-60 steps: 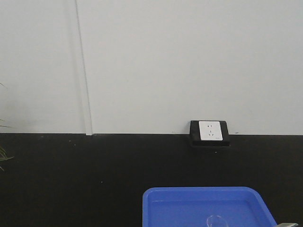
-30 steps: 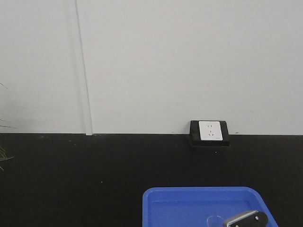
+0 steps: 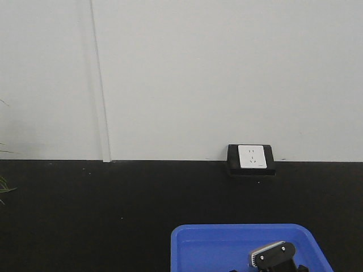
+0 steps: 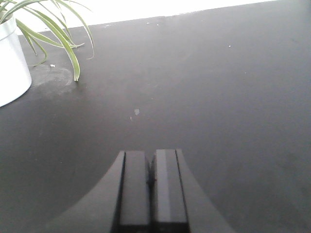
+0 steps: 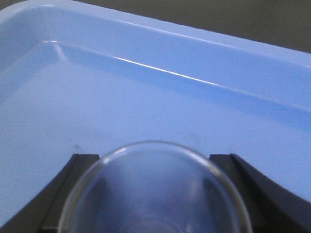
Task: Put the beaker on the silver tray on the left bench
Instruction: 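Close the right gripper around the beaker rim and lift it, then hold the beaker raised in the right gripper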
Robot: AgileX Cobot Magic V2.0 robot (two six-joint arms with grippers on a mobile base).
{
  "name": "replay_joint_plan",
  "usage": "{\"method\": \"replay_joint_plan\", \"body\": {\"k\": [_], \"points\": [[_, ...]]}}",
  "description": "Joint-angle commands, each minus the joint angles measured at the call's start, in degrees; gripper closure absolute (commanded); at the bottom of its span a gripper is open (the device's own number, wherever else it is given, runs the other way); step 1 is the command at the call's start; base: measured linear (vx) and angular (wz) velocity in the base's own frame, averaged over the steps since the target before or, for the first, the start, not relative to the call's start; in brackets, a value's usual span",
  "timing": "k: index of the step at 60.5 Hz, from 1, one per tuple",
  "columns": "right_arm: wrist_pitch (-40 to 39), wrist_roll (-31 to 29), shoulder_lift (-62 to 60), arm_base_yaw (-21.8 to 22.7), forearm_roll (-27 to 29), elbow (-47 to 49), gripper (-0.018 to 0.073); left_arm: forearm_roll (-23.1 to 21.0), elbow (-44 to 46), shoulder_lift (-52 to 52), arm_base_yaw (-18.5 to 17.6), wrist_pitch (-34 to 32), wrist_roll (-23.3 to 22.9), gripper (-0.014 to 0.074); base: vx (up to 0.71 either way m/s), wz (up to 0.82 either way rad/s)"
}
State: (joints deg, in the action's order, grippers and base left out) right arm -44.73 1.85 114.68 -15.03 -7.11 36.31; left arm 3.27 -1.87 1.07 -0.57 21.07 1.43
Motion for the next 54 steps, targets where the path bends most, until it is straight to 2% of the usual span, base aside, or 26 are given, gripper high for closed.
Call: {"method": "replay_joint_plan", "body": {"k": [1, 9, 21, 27, 35, 44, 54], "points": [[-2.42, 0.24, -2.71, 0.05, -0.26, 1.10, 0.0132, -0.17, -1.23, 0.52, -0.31, -4.61, -0.10, 0.0595, 0.00, 0.00], [2.49, 1.65, -5.04, 0.05, -0.26, 1.10, 0.0300, -0.17, -1.23, 0.52, -0.31, -4.61, -0.10, 0.0595, 0.00, 0.00], [5.02, 6.27, -11.87, -0.36, -0.81, 1.05, 0.0572, -0.17, -1.23, 0.52, -0.31, -4.61, -0.10, 0.0595, 0.00, 0.00], [8.57, 8.76, -17.30, -2.00, -3.67, 1.05, 0.0575, -0.17, -1.23, 0.52, -0.31, -4.61, -0.10, 0.0595, 0.00, 0.00], [14.73, 8.99, -24.40, -5.59, -8.74, 1.05, 0.0575, -0.17, -1.23, 0.52, -0.31, -4.61, -0.10, 0.0595, 0.00, 0.00], [20.08, 11.81, -33.24, -11.13, -9.00, 1.10, 0.0573, -0.17, -1.23, 0.52, -0.31, -4.61, -0.10, 0.0595, 0.00, 0.00], [24.32, 14.07, -41.38, -15.05, -9.00, 1.10, 0.0573, -0.17, -1.23, 0.52, -0.31, -4.61, -0.10, 0.0595, 0.00, 0.00]]}}
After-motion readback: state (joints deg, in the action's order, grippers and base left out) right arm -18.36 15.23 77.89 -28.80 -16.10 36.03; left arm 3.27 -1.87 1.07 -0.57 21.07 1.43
